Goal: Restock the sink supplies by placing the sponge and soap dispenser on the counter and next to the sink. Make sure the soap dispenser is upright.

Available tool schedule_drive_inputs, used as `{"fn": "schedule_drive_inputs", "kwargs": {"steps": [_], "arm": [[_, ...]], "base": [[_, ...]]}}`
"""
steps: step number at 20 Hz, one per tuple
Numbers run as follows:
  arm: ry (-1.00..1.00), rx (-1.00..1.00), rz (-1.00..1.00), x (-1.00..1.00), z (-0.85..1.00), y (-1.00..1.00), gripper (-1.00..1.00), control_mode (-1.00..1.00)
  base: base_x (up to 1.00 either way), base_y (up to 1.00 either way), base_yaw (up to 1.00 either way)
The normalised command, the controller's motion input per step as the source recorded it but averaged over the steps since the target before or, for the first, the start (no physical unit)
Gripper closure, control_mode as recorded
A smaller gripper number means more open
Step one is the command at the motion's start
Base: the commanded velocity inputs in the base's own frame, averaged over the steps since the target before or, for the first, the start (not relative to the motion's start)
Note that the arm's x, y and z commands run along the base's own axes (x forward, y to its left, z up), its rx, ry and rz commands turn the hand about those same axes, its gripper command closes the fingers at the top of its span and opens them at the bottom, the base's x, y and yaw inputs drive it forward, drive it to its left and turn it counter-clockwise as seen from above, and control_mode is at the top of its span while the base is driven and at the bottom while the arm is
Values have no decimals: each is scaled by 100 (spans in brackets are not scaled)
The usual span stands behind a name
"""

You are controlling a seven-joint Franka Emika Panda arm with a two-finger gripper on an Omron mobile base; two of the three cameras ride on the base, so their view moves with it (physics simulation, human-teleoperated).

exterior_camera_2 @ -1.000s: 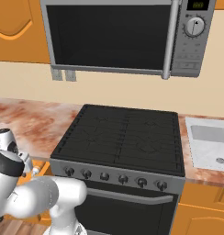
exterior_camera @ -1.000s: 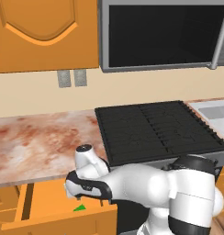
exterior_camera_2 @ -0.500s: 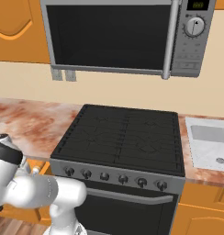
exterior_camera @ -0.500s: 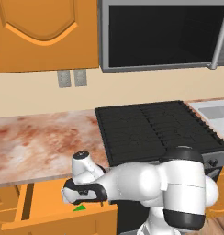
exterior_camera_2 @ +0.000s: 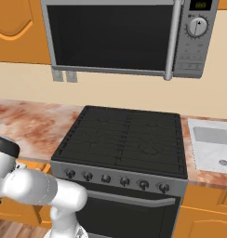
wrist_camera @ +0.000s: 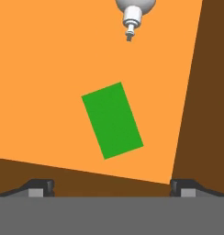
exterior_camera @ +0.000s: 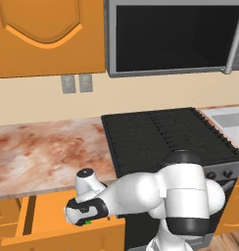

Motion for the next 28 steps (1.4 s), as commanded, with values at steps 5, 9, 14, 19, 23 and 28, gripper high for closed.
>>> {"fn": "schedule_drive_inputs", "kwargs": {"steps": [5,9,14,19,23,28], "arm": [[0,3,0,-25,-3,5,-100,-100],[0,5,0,-45,-7,3,-100,-100],[0,9,0,-63,-19,1,-100,-100],[0,10,0,-88,-3,2,-100,-100],[-2,7,0,-100,0,3,-100,-100],[-8,2,0,-100,5,0,-100,-100]], "base": [[0,0,0],[0,0,0],[0,0,0],[0,0,0],[0,0,0],[0,0,0]]}}
